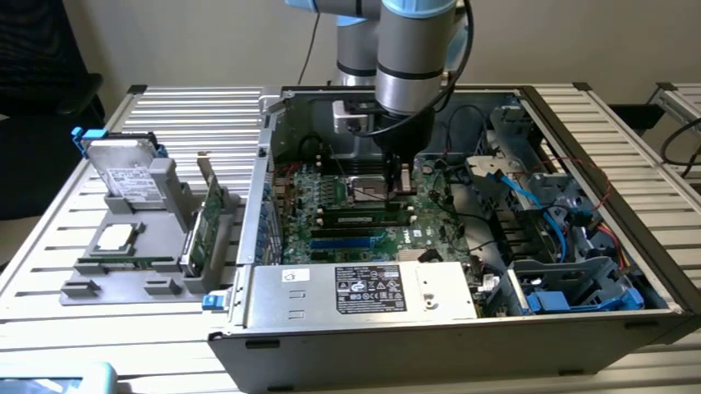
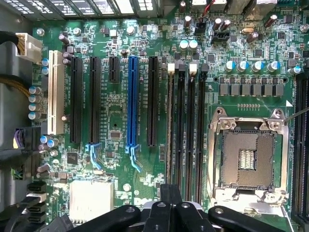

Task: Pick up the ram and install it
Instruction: 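Press down the ram until it locks into place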

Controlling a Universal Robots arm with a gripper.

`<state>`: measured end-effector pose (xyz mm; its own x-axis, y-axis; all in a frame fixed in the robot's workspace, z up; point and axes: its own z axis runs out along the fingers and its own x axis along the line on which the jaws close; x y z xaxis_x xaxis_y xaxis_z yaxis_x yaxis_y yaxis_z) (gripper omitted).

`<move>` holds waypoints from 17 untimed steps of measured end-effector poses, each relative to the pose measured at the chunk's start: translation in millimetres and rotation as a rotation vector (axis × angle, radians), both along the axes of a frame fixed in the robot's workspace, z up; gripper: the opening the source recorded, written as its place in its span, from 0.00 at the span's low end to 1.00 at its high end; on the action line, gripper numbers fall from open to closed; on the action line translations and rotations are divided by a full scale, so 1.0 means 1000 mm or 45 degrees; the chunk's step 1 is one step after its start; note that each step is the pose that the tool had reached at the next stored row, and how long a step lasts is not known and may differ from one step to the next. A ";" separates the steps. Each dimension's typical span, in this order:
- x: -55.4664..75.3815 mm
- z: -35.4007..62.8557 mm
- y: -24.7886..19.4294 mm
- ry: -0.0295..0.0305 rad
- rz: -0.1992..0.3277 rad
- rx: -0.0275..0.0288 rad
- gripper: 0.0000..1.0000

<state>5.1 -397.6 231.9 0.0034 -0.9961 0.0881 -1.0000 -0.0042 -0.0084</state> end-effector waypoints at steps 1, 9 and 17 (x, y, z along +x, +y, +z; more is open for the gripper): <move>0.000 -0.0004 0.0000 -0.0001 0.000 -0.0001 0.11; 0.001 -0.0050 -0.0001 0.0001 0.000 -0.0020 0.11; -0.001 0.0016 0.0001 -0.0001 0.000 -0.0028 0.11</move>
<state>4.2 -397.5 233.5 0.0033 -0.9959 0.0903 -1.0000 -0.0041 -0.0085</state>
